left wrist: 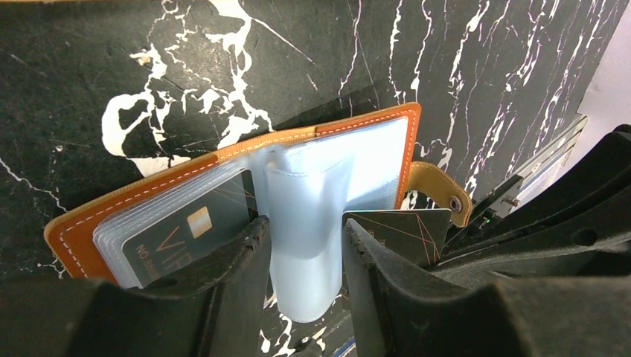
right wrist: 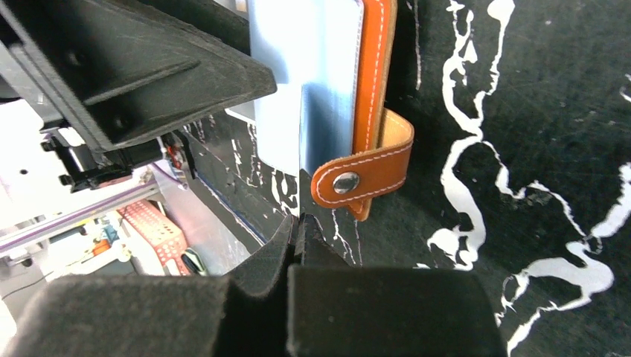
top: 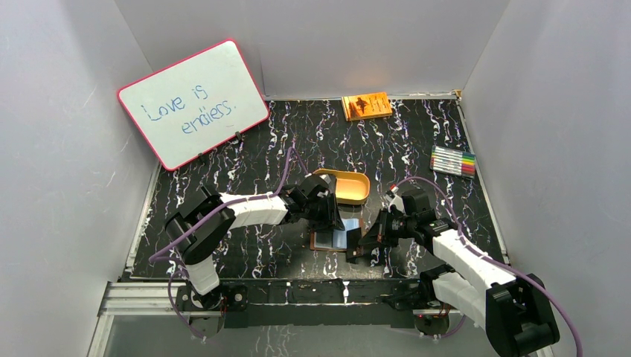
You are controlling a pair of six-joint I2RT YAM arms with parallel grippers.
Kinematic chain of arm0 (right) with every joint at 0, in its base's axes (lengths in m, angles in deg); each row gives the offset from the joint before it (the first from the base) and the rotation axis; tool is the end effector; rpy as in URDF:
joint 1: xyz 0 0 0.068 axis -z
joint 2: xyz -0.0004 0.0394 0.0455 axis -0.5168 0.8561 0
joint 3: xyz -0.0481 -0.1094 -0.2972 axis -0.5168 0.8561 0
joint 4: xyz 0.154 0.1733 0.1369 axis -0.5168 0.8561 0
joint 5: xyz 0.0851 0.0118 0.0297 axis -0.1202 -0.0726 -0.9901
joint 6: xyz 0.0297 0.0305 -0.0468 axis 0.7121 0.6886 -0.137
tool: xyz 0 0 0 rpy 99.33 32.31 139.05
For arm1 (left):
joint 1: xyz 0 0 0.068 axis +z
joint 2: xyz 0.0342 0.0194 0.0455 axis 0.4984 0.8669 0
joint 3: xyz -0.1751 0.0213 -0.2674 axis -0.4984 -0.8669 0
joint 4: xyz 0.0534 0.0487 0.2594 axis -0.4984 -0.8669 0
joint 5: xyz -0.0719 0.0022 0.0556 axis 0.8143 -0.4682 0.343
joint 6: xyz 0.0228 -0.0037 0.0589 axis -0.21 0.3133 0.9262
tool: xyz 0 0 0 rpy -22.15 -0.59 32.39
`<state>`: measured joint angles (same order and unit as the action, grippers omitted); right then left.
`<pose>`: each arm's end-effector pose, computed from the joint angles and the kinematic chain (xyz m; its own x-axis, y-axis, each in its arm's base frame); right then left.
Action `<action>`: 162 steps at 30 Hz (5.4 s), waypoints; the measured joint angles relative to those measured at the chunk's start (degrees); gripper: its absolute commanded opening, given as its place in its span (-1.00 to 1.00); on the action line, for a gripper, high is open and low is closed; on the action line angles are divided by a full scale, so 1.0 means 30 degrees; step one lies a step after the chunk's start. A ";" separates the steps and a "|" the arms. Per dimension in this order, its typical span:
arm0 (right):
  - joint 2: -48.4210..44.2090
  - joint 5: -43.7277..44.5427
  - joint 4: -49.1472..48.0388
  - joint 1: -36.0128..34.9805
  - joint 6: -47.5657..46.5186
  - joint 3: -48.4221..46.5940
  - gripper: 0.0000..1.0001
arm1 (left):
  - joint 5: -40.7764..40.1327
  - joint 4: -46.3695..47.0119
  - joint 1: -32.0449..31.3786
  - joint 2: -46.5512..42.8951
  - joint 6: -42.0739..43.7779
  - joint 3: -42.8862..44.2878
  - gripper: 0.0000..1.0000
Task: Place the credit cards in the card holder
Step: Turn over the card slot in the card holder.
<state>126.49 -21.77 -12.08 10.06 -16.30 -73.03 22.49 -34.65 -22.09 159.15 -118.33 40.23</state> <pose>0.1348 0.0815 0.1858 -0.9541 0.1909 -0.2307 -0.0470 0.6653 0.7451 0.2261 -0.3069 0.1929 -0.9524 -0.0696 -0.2968 0.1593 0.7163 -0.6793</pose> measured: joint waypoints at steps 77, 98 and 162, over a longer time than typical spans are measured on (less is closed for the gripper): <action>-0.0182 0.1319 0.3169 -0.0124 -0.0903 -0.2404 -1.00 | 0.0204 -0.1938 0.0007 0.1435 0.0801 0.1428 -1.00; -0.0561 0.2382 0.5246 -0.0124 -0.1231 -0.1880 -1.00 | 0.0073 -0.1960 0.0000 0.1421 0.0627 0.1428 -1.00; 0.2120 -0.0299 0.0962 -0.0146 -0.0634 -0.1625 -1.00 | -0.0882 -0.5654 0.0007 0.0335 0.1807 0.2594 0.23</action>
<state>132.85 -22.67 -9.20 9.62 -18.20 -77.91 19.85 -51.61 -22.07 160.15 -112.91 48.01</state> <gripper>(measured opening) 0.011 0.610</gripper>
